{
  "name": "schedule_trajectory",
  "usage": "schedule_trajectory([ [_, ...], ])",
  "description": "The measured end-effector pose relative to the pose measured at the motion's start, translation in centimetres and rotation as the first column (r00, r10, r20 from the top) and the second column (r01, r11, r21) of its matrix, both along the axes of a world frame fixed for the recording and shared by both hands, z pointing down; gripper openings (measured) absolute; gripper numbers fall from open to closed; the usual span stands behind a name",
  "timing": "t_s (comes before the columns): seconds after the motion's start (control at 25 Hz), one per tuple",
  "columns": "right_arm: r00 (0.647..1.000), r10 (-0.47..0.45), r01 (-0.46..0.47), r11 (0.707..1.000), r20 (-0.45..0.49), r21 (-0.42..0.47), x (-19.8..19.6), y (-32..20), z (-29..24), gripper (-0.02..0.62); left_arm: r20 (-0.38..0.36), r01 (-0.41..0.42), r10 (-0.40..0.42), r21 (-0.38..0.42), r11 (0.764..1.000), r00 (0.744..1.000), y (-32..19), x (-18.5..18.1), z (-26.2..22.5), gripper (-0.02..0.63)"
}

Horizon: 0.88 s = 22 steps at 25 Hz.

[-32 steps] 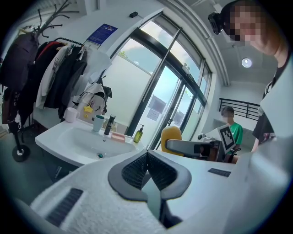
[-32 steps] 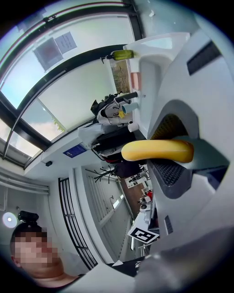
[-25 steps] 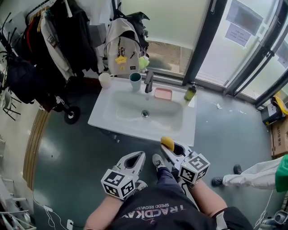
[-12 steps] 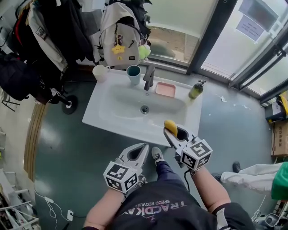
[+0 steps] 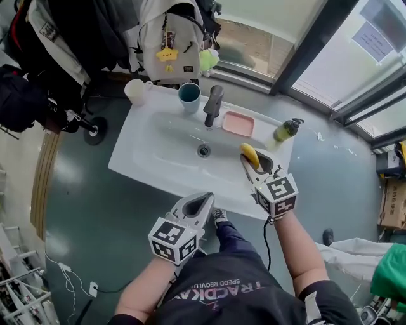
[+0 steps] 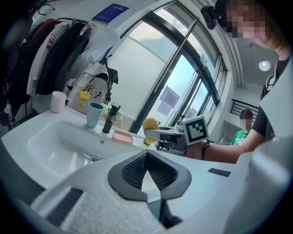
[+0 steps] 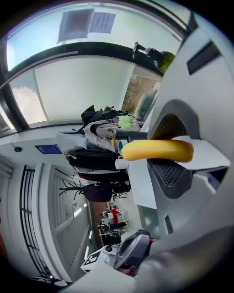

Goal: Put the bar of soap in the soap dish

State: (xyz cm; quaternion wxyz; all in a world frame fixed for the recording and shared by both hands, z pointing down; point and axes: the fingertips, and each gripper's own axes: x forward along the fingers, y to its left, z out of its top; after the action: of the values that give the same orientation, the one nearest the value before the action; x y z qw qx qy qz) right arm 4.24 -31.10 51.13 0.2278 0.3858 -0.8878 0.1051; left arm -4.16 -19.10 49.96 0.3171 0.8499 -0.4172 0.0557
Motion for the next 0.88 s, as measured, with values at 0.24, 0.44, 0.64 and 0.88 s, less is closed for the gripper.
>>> schedule_trajectory([
  [0.24, 0.97, -0.057, 0.066, 0.997, -0.234, 0.03, 0.4, -5.1, 3.6, 0.11, 0.003, 0.008, -0.008, -0.03, 1.0, 1.0, -2.8, 0.9, 1.7, 0.009],
  [0.44, 0.893, -0.103, 0.132, 0.991, -0.438, 0.036, 0.3, -9.3, 6.8, 0.11, -0.002, 0.019, -0.019, -0.05, 0.999, 1.0, -4.6, 1.6, 2.5, 0.009],
  [0.64, 0.799, -0.142, 0.186, 0.982, -0.584, 0.016, -0.4, -12.1, 9.8, 0.11, -0.005, 0.039, -0.04, -0.071, 0.997, 0.999, -5.8, 1.6, 3.3, 0.009],
  [0.88, 0.736, -0.171, 0.218, 0.976, -0.655, -0.01, -1.1, -13.9, 11.9, 0.11, -0.004, 0.064, -0.065, -0.09, 0.994, 0.998, -6.9, 1.4, 3.8, 0.009],
])
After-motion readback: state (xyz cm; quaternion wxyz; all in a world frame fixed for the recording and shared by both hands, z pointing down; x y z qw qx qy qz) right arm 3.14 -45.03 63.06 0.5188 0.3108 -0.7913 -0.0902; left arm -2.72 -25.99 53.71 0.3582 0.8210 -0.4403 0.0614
